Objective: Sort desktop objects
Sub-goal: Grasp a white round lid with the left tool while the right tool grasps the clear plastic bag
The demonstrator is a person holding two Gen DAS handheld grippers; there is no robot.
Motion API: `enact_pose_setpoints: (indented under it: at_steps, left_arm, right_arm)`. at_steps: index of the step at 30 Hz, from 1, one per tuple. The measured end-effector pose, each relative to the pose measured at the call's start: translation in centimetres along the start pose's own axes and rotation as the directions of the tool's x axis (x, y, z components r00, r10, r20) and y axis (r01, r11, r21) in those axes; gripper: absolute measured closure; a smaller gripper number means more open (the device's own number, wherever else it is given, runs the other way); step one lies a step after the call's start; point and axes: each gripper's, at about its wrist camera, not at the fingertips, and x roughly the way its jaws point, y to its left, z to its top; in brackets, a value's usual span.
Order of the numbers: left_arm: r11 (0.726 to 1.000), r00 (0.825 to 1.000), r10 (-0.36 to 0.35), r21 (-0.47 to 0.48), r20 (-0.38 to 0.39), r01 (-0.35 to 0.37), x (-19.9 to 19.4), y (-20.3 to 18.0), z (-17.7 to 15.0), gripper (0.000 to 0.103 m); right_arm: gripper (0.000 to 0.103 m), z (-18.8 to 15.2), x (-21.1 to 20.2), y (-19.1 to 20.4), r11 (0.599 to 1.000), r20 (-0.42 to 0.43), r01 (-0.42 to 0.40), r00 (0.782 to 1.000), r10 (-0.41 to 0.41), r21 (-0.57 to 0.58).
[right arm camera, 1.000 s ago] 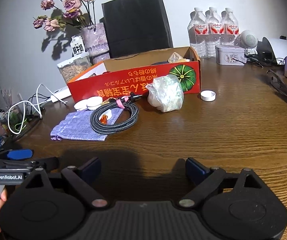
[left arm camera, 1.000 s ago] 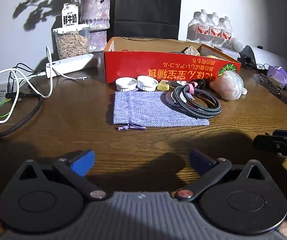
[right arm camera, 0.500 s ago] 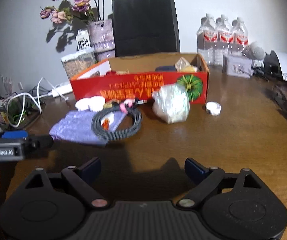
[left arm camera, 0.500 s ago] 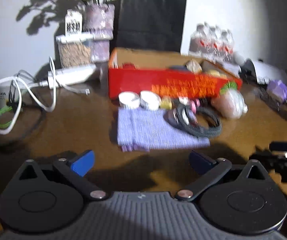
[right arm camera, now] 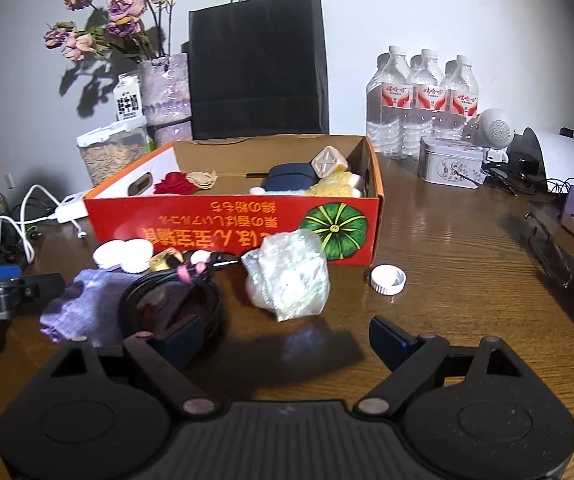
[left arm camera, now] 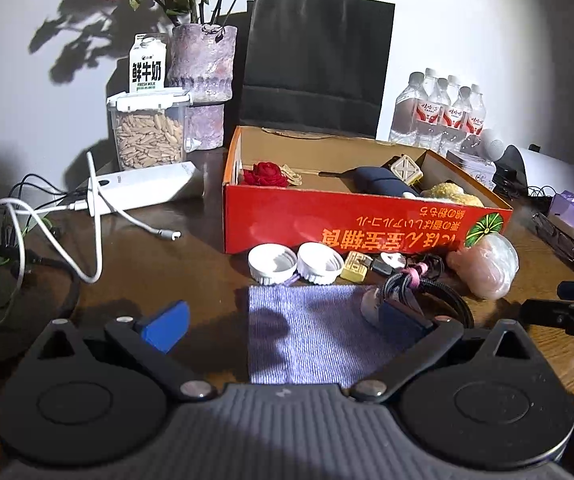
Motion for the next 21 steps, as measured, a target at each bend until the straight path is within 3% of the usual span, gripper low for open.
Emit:
enact_pose_setpoints:
  at_steps: [7, 11, 14, 21]
  left_arm:
    - [1.0, 1.0, -0.018, 0.018, -0.018, 0.018, 1.3, -0.3, 0.3, 0.0]
    - [0.994, 0.998, -0.06, 0.086, -0.025, 0.062, 3.0, -1.1, 1.5, 0.0]
    - [0.992, 0.998, -0.047, 0.112, -0.037, 0.051, 4.8, -1.4, 2.9, 0.001]
    - [0.974, 0.992, -0.099, 0.198, -0.08, 0.113, 8.6, -2.2, 4.3, 0.023]
  right_arm:
    - [0.018, 0.5, 0.8, 0.1, 1.0, 0.013, 0.005, 1.0, -0.005, -0.027]
    - [0.02, 1.8, 2.0, 0.3, 0.999, 0.028, -0.011, 1.0, 0.012, -0.045]
    - [0.02, 2.4, 3.5, 0.3, 0.997, 0.033, -0.002, 0.999, 0.004, -0.075]
    - [0.029, 3.4, 6.9, -1.0, 0.999, -0.002, -0.028, 1.0, 0.028, -0.017]
